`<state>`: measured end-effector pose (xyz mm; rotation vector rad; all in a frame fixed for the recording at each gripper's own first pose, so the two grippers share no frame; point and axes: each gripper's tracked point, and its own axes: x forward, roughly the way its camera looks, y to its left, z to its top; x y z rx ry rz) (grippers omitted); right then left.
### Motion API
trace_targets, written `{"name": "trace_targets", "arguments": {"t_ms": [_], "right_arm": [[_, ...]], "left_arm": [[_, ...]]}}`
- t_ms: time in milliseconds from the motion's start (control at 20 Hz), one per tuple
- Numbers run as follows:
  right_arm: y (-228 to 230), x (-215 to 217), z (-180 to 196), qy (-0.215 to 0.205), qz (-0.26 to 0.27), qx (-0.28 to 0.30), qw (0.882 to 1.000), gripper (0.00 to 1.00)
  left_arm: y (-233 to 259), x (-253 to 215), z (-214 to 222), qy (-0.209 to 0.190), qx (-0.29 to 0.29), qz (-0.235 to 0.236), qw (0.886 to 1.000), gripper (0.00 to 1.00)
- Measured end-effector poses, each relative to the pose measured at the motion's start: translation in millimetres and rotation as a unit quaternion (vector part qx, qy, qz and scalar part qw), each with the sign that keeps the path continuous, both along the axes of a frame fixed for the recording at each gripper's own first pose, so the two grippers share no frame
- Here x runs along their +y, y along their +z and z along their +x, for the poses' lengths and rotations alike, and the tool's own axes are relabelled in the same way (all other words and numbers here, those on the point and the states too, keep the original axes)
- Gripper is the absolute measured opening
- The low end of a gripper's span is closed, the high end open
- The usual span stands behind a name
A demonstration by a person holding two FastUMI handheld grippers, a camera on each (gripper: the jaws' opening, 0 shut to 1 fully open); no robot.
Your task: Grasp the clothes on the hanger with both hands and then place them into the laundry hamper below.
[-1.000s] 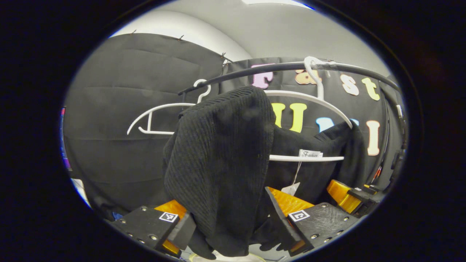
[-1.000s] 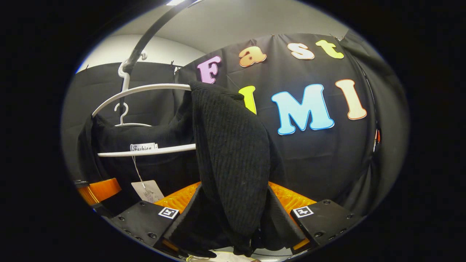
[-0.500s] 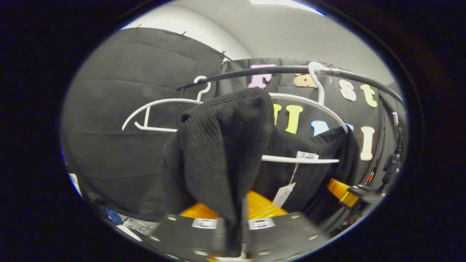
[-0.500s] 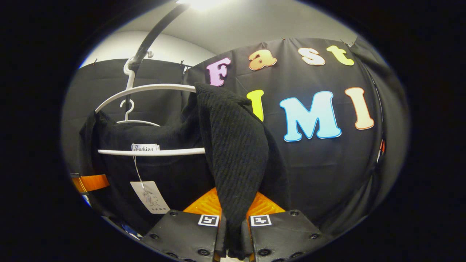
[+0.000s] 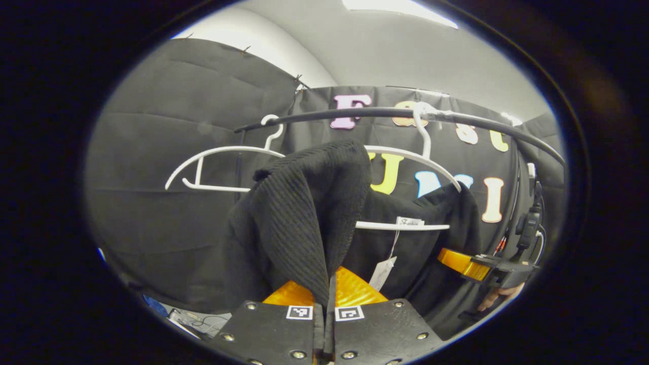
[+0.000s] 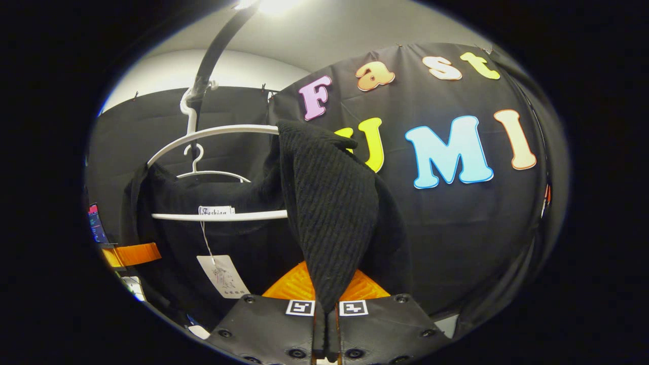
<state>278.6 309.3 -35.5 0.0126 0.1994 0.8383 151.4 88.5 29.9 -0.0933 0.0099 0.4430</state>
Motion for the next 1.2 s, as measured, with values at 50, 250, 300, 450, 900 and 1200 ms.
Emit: {"name": "trace_targets", "arguments": {"t_ms": [50, 250, 300, 450, 900, 1200], "right_arm": [[3, -3, 1, -0.003, 0.000, -0.005, 1.000, 0.04], [16, -14, 7, -0.025, 0.007, -0.016, 1.000, 0.00], [19, -18, 10, -0.031, 0.009, -0.017, 0.999, 0.04], [28, -27, 19, -0.046, 0.017, -0.019, 0.999, 0.04], [58, -46, 52, -0.094, 0.042, -0.050, 0.993, 0.00], [75, -54, 82, -0.128, 0.052, -0.077, 0.987, 0.03]], "left_arm": [[4, 1, -6, 0.001, -0.005, -0.001, 1.000, 0.00], [22, 10, -22, 0.013, -0.027, -0.003, 1.000, 0.00], [27, 14, -26, 0.018, -0.034, -0.002, 0.999, 0.00], [40, 29, -37, 0.030, -0.046, 0.003, 0.998, 0.00], [82, 64, -53, 0.062, -0.062, 0.057, 0.995, 0.00], [98, 85, -51, 0.074, -0.072, 0.067, 0.992, 0.01]]}}
